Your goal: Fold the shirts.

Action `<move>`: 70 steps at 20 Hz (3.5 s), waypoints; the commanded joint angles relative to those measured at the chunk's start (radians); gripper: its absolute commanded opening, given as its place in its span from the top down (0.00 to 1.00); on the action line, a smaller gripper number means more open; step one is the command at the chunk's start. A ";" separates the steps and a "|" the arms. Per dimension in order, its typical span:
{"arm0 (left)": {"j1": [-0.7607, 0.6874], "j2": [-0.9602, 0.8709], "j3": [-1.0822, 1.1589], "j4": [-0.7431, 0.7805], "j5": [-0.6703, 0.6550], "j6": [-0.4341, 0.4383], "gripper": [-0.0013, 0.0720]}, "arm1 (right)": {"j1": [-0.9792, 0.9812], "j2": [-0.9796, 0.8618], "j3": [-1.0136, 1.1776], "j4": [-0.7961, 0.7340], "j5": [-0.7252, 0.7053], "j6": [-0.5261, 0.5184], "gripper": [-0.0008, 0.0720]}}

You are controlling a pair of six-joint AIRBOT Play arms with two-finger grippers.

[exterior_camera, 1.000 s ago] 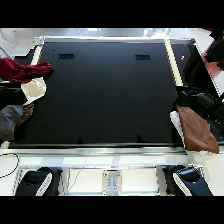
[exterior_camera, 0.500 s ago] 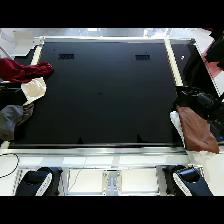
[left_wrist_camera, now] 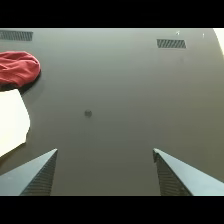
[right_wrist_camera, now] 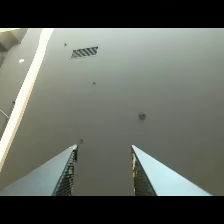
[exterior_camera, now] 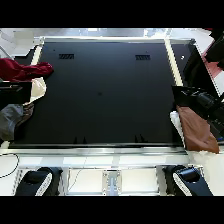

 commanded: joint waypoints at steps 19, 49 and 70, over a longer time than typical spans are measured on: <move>0.000 -0.016 0.000 0.000 -0.006 0.000 0.00 | 0.001 0.000 0.000 0.022 0.024 0.001 0.63; 0.000 -0.016 0.000 0.000 -0.007 0.000 0.97 | 0.001 0.000 0.000 0.048 0.026 0.002 0.97; 0.000 -0.016 0.000 0.000 -0.007 0.000 0.97 | 0.001 0.000 0.000 0.046 0.025 0.001 0.97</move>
